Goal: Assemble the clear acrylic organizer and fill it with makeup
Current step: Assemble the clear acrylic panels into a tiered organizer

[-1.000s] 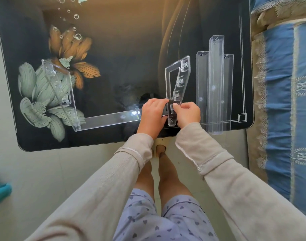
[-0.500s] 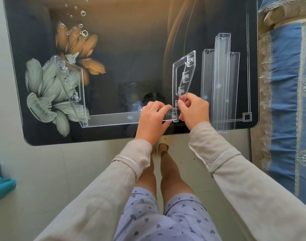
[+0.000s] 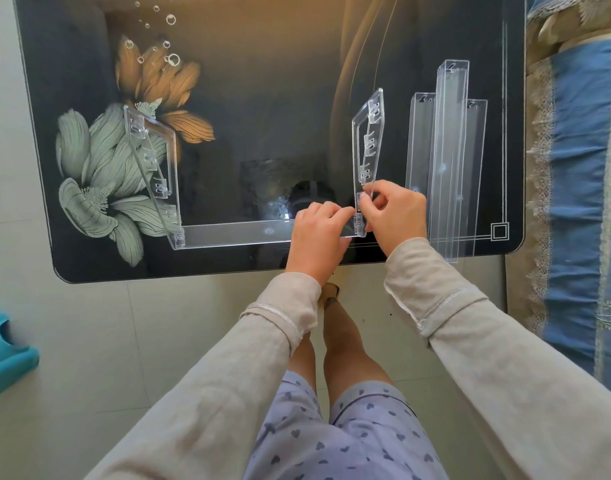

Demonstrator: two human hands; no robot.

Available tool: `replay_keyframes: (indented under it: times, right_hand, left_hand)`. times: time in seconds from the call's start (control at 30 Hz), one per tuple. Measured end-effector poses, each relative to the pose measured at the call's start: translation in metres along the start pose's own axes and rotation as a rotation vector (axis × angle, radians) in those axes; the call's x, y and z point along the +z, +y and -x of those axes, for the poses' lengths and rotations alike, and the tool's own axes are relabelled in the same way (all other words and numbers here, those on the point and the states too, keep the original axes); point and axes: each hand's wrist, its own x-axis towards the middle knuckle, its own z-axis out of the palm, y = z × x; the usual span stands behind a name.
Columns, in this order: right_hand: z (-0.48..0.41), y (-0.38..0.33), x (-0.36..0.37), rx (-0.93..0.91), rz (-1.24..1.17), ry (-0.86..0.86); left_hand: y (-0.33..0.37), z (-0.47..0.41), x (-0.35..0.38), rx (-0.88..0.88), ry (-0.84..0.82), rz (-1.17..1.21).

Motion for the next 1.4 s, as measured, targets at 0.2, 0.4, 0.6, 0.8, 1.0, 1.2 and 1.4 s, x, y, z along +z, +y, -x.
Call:
replay_keyframes:
  times: [0.2, 0.4, 0.6, 0.8, 1.0, 1.2, 1.4]
  right_hand:
    - [-0.002, 0.005, 0.0, -0.029, 0.024, 0.015]
    - [-0.001, 0.01, -0.001, -0.012, 0.058, 0.017]
    - [0.001, 0.016, -0.005, 0.03, 0.093, 0.019]
    - [0.003, 0.018, -0.022, 0.104, 0.031, 0.017]
    - [-0.001, 0.034, -0.048, 0.293, 0.03, 0.421]
    - [-0.022, 0.041, -0.042, 0.557, 0.054, 0.309]
    - [-0.023, 0.039, -0.038, 0.598, -0.005, 0.3]
  left_hand:
    - [0.003, -0.004, 0.007, -0.022, -0.003, 0.023]
    - [0.003, -0.006, 0.014, -0.053, -0.029, 0.09]
    - [0.012, -0.007, 0.02, -0.013, -0.018, 0.06]
    - [0.026, -0.012, 0.022, -0.01, -0.039, 0.063]
    - [0.039, -0.014, 0.03, 0.021, -0.007, 0.054]
    - [0.044, -0.012, 0.034, 0.03, 0.052, -0.034]
    - [0.036, -0.008, 0.032, -0.006, 0.006, -0.108]
